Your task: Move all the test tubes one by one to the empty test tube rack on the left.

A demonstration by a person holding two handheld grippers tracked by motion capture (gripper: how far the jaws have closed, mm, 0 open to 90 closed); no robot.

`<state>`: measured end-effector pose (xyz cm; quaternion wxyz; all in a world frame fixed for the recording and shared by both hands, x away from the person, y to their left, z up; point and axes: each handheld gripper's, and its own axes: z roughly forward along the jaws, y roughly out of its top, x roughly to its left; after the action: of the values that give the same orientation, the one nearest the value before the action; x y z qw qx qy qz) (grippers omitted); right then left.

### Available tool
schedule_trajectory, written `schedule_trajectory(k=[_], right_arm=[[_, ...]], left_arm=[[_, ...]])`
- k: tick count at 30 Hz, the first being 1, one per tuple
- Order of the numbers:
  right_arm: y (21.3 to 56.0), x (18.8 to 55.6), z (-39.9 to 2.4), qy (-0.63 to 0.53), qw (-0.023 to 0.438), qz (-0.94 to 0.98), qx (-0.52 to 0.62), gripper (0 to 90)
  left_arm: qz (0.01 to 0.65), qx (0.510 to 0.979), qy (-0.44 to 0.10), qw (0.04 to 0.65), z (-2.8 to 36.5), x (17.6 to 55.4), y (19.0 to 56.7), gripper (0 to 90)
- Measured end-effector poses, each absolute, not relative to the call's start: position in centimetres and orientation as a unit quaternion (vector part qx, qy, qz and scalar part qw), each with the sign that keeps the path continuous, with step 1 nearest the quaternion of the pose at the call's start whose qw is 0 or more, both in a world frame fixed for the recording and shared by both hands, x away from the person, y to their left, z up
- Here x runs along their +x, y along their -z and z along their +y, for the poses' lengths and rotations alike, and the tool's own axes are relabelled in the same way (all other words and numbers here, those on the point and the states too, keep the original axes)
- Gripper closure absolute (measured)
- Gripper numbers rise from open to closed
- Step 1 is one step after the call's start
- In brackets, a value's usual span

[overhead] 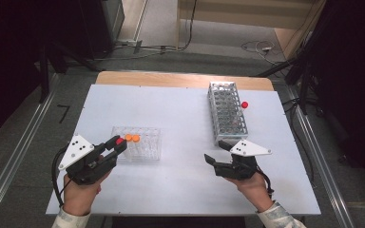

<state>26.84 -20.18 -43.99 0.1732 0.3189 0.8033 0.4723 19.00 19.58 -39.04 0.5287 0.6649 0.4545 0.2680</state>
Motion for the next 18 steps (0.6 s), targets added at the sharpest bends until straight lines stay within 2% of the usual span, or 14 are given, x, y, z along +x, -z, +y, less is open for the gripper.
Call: schedule_trajectory(k=[18], right_arm=[[44.1,26.9,-20.0,-0.469,0.174,0.806,0.316,28.5]], left_arm=[[0.476,0.639,-0.303,0.522,20.8,20.7,38.2,70.8]])
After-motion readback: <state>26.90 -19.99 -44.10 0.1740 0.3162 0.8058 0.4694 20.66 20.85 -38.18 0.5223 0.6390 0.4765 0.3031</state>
